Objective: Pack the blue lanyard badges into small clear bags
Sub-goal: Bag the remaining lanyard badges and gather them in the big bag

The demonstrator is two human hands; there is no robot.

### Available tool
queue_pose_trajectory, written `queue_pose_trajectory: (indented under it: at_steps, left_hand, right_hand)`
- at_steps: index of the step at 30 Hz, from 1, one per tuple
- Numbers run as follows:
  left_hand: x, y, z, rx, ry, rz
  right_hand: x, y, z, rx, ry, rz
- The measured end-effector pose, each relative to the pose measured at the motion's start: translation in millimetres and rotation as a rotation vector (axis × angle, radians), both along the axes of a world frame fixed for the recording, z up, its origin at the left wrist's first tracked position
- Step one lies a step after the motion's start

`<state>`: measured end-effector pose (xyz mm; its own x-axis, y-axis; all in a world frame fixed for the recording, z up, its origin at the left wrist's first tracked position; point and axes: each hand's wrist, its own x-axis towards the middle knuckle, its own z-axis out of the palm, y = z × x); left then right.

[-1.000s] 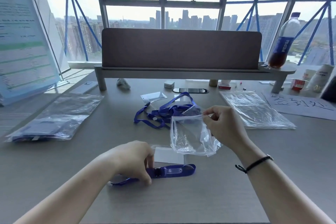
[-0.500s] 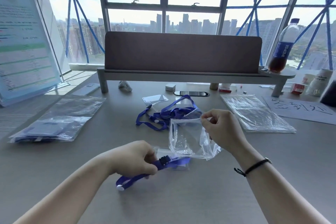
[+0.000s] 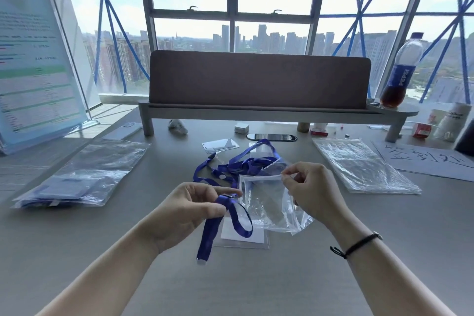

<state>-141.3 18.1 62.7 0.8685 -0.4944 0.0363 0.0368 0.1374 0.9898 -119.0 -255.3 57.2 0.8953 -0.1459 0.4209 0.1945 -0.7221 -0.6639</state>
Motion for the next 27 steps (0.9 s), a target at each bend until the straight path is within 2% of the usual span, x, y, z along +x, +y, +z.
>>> queue_pose_trajectory:
  at_steps: [3, 6, 13, 20, 27]
  left_hand:
    - [2.2, -4.9, -4.6, -0.193, 0.089, 0.006]
    - [2.0, -9.2, -5.8, -0.279, 0.16, 0.023]
    - [-1.6, -31.9, 1.6, -0.197, 0.236, 0.23]
    - [0.8, -50.2, -3.0, -0.153, 0.349, 0.247]
    - [2.0, -57.7, -7.8, -0.255, 0.449, 0.239]
  right_hand:
    - [-0.1, -1.7, -0.5, 0.009, 0.0, -0.002]
    - [-1.6, -3.8, -0.3, 0.017, -0.001, -0.005]
    - [-4.3, -4.3, 4.0, 0.016, -0.005, 0.001]
    - [-4.4, 4.3, 4.6, 0.012, -0.003, 0.023]
    - [-6.2, 3.4, 2.7, 0.028, 0.011, 0.018]
